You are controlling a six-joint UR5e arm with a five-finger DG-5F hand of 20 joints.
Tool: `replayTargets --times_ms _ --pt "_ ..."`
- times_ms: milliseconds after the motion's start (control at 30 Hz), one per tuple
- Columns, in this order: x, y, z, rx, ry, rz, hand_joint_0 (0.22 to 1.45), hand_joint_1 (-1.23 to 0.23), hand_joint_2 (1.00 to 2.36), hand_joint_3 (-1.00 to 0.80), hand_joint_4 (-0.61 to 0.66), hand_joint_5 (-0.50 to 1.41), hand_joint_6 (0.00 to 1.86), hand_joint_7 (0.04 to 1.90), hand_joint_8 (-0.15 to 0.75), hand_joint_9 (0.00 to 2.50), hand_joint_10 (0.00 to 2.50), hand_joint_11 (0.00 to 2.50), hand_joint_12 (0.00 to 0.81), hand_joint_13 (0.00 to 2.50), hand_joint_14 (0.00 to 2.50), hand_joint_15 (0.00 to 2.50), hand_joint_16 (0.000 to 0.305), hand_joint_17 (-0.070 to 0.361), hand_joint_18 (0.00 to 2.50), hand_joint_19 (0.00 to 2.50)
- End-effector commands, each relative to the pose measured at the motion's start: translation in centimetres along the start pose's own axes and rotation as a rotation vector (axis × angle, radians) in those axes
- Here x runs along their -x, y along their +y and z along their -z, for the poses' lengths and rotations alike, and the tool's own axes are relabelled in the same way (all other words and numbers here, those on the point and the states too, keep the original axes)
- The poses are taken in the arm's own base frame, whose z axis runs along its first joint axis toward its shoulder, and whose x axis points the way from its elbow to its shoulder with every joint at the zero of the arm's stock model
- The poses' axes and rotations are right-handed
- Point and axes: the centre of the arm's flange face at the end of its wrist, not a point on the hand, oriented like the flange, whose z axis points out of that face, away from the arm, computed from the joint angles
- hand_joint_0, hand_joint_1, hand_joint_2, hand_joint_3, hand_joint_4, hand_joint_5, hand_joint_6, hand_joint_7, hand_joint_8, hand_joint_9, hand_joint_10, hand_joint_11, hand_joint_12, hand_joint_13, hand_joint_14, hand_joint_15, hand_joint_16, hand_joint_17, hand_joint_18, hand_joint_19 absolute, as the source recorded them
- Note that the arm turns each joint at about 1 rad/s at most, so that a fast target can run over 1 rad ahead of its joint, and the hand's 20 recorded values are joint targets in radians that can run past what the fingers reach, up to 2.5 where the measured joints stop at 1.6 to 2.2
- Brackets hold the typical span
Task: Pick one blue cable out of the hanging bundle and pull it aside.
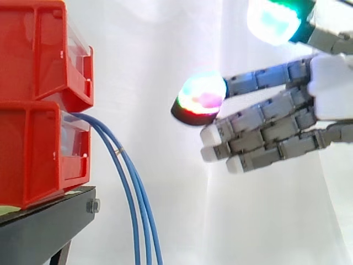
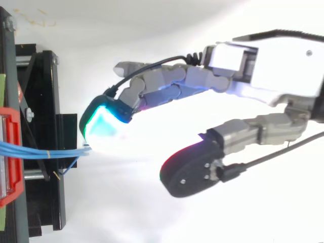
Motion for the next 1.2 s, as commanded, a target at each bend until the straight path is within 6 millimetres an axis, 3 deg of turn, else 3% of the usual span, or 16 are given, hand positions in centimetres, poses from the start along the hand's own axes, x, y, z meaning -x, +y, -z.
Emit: replayTargets --times_ms 0,200,367,500,533,667,900,1033,1167 --pt "-0.6 -1.6 -0.6 -0.01 0.002 0.007 0.44 -0.46 1.0 -0.5 0.17 -0.22 0.5 0.71 0.228 0.51 0.0 0.13 0.322 0.12 0.0 0.0 0.055 0.125 0.0 0.15" --pt "-0.5 -2.5 -1.0 -0.013 -0.035 0.042 0.44 -0.46 1.0 -0.5 0.17 -0.21 0.5 0.71 0.229 0.51 0.0 0.13 0.323 0.13 0.0 0.01 0.055 0.125 0.0 0.16" --pt "0.2 -2.6 -1.0 -0.036 -0.109 0.177 0.44 -0.46 1.0 -0.5 0.19 -0.21 0.5 0.72 0.229 0.52 0.0 0.14 0.323 0.13 0.0 0.0 0.055 0.123 0.0 0.16" --pt "-0.1 -4.2 -1.4 -0.065 -0.114 0.227 0.44 -0.46 1.0 -0.5 0.19 -0.2 0.5 0.72 0.23 0.52 0.0 0.14 0.323 0.13 0.0 0.01 0.055 0.123 0.0 0.17" --pt "-0.7 -6.1 -1.8 -0.082 -0.109 0.232 0.44 -0.46 1.0 -0.5 0.2 -0.2 0.5 0.73 0.231 0.52 0.0 0.14 0.323 0.13 0.0 0.01 0.055 0.123 0.0 0.16" --pt "-2.2 -9.2 -3.7 -0.022 -0.12 0.172 0.44 -0.46 1.0 -0.5 0.2 -0.19 0.5 0.73 0.229 0.53 0.0 0.15 0.322 0.14 0.0 0.01 0.055 0.123 0.0 0.17" --pt "-3.9 -11.5 -5.6 0.077 -0.145 0.128 0.44 -0.47 1.0 -0.5 0.21 -0.18 0.5 0.74 0.232 0.54 0.01 0.16 0.322 0.14 0.0 0.01 0.054 0.123 0.0 0.17" --pt "-6.3 -14.6 -7.6 0.09 -0.1 0.093 0.44 -0.47 1.0 -0.5 0.22 -0.18 0.5 0.75 0.23 0.54 0.0 0.16 0.321 0.15 0.0 0.01 0.054 0.122 0.01 0.18" --pt "-7.5 -14.4 -8.0 0.106 -0.067 0.02 0.45 -0.47 1.0 -0.5 0.23 -0.17 0.5 0.76 0.234 0.55 0.01 0.16 0.32 0.15 0.0 0.01 0.054 0.121 0.03 0.18"
